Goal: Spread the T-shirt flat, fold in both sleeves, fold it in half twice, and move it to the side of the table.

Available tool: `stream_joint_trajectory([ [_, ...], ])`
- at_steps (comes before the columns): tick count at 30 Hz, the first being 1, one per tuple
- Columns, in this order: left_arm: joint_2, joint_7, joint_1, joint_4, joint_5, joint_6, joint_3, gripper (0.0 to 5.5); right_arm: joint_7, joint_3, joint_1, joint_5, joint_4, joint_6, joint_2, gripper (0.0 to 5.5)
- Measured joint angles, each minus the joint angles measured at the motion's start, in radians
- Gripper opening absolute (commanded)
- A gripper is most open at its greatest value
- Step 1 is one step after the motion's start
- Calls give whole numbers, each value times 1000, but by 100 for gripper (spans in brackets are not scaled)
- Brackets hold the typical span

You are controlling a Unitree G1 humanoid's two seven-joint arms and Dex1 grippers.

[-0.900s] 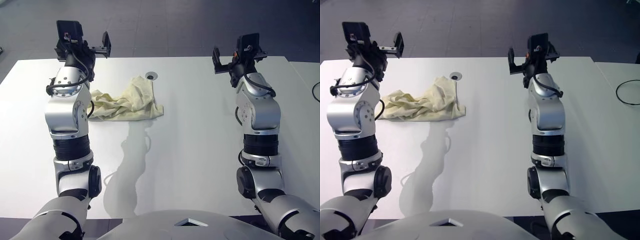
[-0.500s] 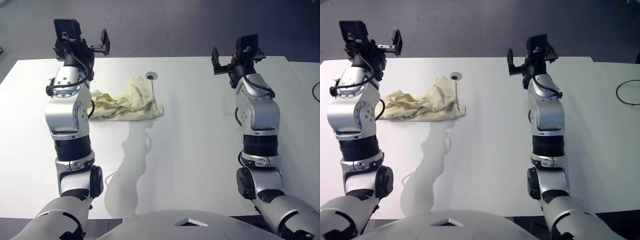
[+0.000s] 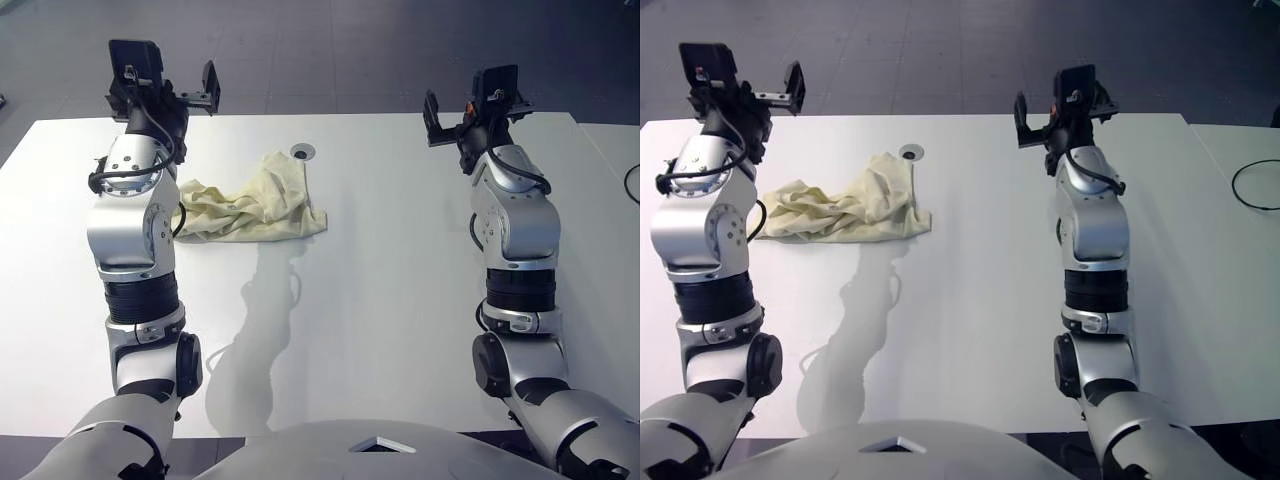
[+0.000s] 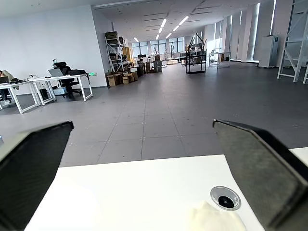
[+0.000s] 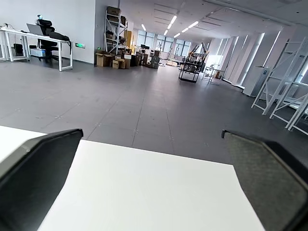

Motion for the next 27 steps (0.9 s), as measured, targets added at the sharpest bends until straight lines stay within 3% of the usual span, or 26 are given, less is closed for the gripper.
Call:
stream_joint_trajectory([
  [27, 39, 0, 39, -5, 19, 1, 13, 540, 5, 7, 9, 0, -16, 20, 3, 537],
])
